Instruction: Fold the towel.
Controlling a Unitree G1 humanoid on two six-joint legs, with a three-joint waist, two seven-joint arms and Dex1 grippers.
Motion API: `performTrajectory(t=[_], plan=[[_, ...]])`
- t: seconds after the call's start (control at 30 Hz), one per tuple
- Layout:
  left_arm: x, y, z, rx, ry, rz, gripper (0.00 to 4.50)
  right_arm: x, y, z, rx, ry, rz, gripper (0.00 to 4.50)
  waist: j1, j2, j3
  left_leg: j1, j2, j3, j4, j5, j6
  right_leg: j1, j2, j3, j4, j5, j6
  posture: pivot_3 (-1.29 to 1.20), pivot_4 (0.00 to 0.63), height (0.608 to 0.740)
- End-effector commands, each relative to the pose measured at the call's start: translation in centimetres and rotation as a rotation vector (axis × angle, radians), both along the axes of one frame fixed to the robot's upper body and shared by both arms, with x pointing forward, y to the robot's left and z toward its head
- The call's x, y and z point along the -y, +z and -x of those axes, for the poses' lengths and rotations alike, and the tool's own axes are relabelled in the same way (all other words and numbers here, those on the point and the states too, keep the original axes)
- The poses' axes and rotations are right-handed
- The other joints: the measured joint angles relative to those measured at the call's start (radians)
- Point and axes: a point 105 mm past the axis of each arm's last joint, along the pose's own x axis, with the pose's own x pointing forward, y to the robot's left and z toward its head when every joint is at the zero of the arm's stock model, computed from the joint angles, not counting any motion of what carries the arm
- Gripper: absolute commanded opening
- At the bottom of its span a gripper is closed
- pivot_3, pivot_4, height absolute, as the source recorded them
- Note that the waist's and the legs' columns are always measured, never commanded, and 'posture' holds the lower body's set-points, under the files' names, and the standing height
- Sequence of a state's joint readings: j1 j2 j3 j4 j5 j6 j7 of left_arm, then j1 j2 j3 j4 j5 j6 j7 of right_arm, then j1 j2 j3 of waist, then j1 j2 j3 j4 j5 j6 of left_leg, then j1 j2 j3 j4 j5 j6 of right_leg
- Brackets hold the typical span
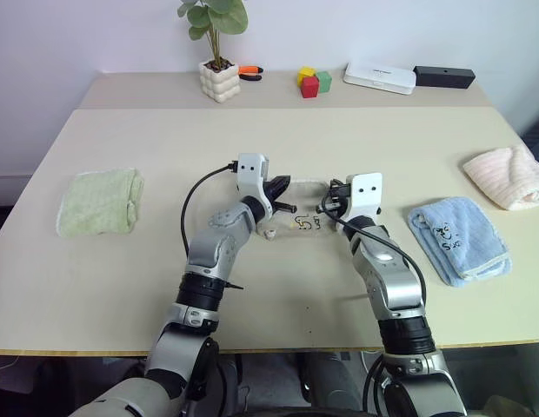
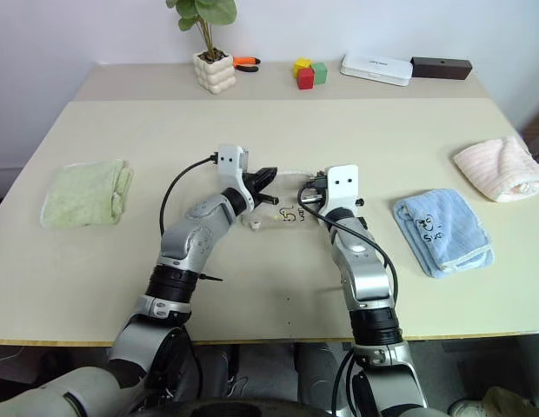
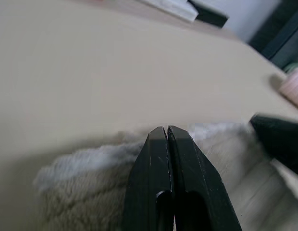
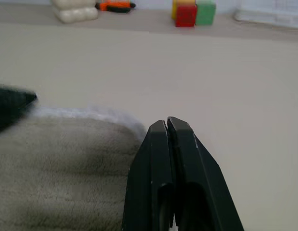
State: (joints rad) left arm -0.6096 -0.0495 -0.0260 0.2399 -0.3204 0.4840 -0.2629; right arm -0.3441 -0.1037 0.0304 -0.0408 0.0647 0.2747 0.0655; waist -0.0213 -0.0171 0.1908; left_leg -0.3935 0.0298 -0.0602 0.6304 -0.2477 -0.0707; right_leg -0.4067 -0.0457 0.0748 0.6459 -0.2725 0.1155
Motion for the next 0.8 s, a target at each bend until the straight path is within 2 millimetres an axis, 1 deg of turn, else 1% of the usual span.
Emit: performTrajectory(t=[0.03,0.17,0.23,0.27,0.33,0.37,0.5,0.57,0.67,0.73,0.77,0.8], plan=[[0.5,0.7,0.2,0.043,-0.01,-0.008,0.02,-1.1,3.5,0.5,0.154,0.021,-0.008,0.01,0.001,0.0,0.0,0.0,0.0,0.0,0.0,0.0,0.0,0.0,0.0,0.0,0.0,0.0,0.0,0.0,0.15,0.74],[0.4,0.2,0.4,0.037,-0.008,-0.02,0.02,-1.4,1.8,0.5,0.109,0.027,0.026,0.01,0.001,0.0,0.0,0.0,0.0,0.0,0.0,0.0,0.0,0.0,0.0,0.0,0.0,0.0,0.0,0.0,0.15,0.74],[0.4,0.2,0.4,0.044,-0.007,-0.026,0.02,-1.3,1.5,0.5,0.106,0.025,0.033,0.01,0.001,0.0,0.0,0.0,0.0,0.0,0.0,0.0,0.0,0.0,0.0,0.0,0.0,0.0,0.0,0.0,0.15,0.74],[0.2,0.1,0.3,0.041,-0.003,-0.024,0.02,-1.5,1.0,0.7,0.094,0.044,0.03,0.01,0.001,0.0,0.0,0.0,0.0,0.0,0.0,0.0,0.0,0.0,0.0,0.0,0.0,0.0,0.0,0.0,0.15,0.74],[0.1,-0.1,0.3,0.03,-0.005,-0.022,0.02,-2.0,-1.0,0.9,0.026,0.079,0.029,0.01,0.001,0.0,0.0,0.0,0.0,0.0,0.0,0.0,0.0,0.0,0.0,0.0,0.0,0.0,0.0,0.0,0.15,0.74],[0.0,-0.3,0.3,0.024,-0.001,-0.029,0.02,-1.9,-1.9,1.0,0.005,0.079,0.043,0.01,0.001,0.0,0.0,0.0,0.0,0.0,0.0,0.0,0.0,0.0,0.0,0.0,0.0,0.0,0.0,0.0,0.15,0.74],[-0.7,-0.9,0.2,0.012,0.018,-0.041,0.02,-0.8,-4.5,1.1,-0.057,0.047,0.104,0.01,-0.001,0.0,0.0,0.0,0.0,0.0,0.0,0.0,0.0,0.001,0.0,0.0,0.0,0.0,0.0,0.0,0.15,0.74],[-1.0,-1.1,0.2,0.012,0.023,-0.044,0.02,-0.2,-4.7,1.1,-0.065,0.031,0.095,0.01,0.0,0.0,0.0,0.001,0.0,0.0,0.0,0.0,0.0,0.001,0.0,0.0,0.0,0.0,0.0,0.0,0.15,0.74],[-1.7,-1.5,0.4,-0.002,0.024,-0.034,0.02,0.3,-4.5,1.1,-0.054,0.032,0.112,0.01,0.0,0.0,-0.001,0.002,0.0,0.0,0.0,0.0,0.0,0.002,0.0,0.0,0.0,0.0,0.0,0.0,0.15,0.74],[-1.9,-1.6,0.6,-0.003,0.012,-0.029,0.55,0.3,-4.0,1.1,-0.035,0.051,0.11,0.0,0.0,0.0,-0.001,0.002,0.0,0.0,0.0,0.0,0.0,0.002,0.0,0.0,0.0,0.0,0.0,0.0,0.15,0.74],[-2.0,-1.6,0.7,0.001,0.0,-0.028,0.82,0.3,-3.7,1.1,-0.025,0.058,0.109,0.25,0.0,0.0,-0.001,0.002,0.0,0.0,0.0,0.0,0.0,0.002,0.0,0.0,0.0,0.0,0.0,0.0,0.15,0.74],[-2.0,-1.6,0.8,0.002,-0.009,-0.028,1.2,0.2,-3.4,1.0,-0.016,0.07,0.102,0.51,0.001,0.0,-0.001,0.002,0.0,0.0,0.0,0.0,0.0,0.002,0.0,0.0,0.0,0.0,0.0,0.0,0.15,0.74]])
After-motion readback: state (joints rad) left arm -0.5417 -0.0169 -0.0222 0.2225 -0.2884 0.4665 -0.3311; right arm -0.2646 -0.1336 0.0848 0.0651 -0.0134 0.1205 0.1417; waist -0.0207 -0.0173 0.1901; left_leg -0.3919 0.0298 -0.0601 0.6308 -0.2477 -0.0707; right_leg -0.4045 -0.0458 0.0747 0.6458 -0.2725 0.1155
